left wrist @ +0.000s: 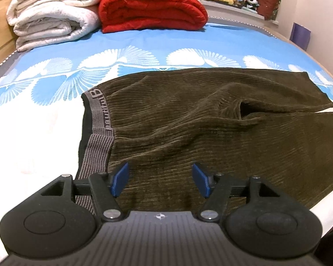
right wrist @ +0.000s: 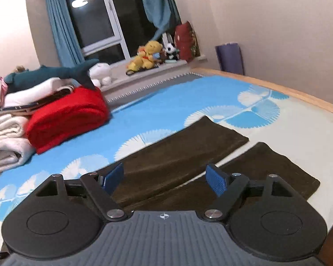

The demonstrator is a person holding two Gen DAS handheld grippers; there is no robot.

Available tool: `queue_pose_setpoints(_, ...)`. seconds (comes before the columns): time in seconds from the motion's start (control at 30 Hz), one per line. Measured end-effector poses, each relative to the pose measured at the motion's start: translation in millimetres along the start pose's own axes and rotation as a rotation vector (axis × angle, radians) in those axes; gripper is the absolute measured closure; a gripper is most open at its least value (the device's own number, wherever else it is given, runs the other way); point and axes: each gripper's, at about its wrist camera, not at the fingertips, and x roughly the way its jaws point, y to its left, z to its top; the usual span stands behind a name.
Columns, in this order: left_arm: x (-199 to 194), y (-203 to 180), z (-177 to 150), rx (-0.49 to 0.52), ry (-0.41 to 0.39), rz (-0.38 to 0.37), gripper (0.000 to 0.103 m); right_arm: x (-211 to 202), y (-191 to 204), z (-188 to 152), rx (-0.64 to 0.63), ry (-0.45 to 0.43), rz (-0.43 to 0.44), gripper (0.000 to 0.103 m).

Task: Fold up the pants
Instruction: 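Open both tools and lay the pants flat on the sheet, then close both tools and move them over the flattened pants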

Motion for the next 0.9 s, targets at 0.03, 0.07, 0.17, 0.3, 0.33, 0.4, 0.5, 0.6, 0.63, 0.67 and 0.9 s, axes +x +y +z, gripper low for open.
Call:
queue_pose_setpoints(0.03,-0.5,1.3,-0.5,-0.005,-0.002,0.004,0.034,3.9,0.5,1.1,-0.024,0.013,-0.001,0.021)
queue_pose_setpoints(0.07,-1.7,2.8,-1.3,-0.008,-0.005,0.009,0.034,7.7,3.3,-0.2,-0.051,0.019,0.002,0.021)
queue_pose_setpoints(0.17,-3.9,9.0,-4.1,-0.011,-0.004,0.026,0.034,13.7,7.5,-6.2,-0.131,0.033,0.024,0.021)
queue_pose_setpoints(0.3,-4.0,16.5,-7.0,-0.017,0.000,0.035,0.034,25.8,14.6,-26.9,-0.233,0.064,0.021,0.022)
queue_pose_setpoints(0.33,-4.3,16.8,-6.8,-0.014,-0.005,0.032,0.036,26.8,18.7,-31.1,-0.243,0.042,0.032,0.022)
queue_pose_setpoints(0.4,-5.0,15.2,-6.0,-0.003,-0.011,0.036,0.042,25.7,21.6,-40.2,-0.200,0.053,0.078,0.022)
queue_pose_setpoints(0.5,-2.8,10.0,-3.2,0.015,-0.012,0.045,0.061,52.0,25.0,-70.7,-0.116,0.224,0.113,0.027)
queue_pose_setpoints(0.6,4.4,2.3,-0.9,0.037,0.000,0.059,0.075,70.7,37.8,-86.9,-0.155,0.332,0.121,0.035)
queue_pose_setpoints(0.63,7.2,0.5,-0.4,0.037,0.006,0.059,0.078,73.2,43.0,-87.2,-0.183,0.337,0.149,0.036)
queue_pose_setpoints(0.67,10.0,-1.4,0.2,0.033,0.012,0.057,0.080,73.6,46.9,-86.9,-0.202,0.331,0.168,0.039)
queue_pose_setpoints(0.9,21.1,-2.1,11.6,-0.065,0.001,0.027,0.090,85.4,68.2,-89.3,-0.334,0.340,0.263,0.089)
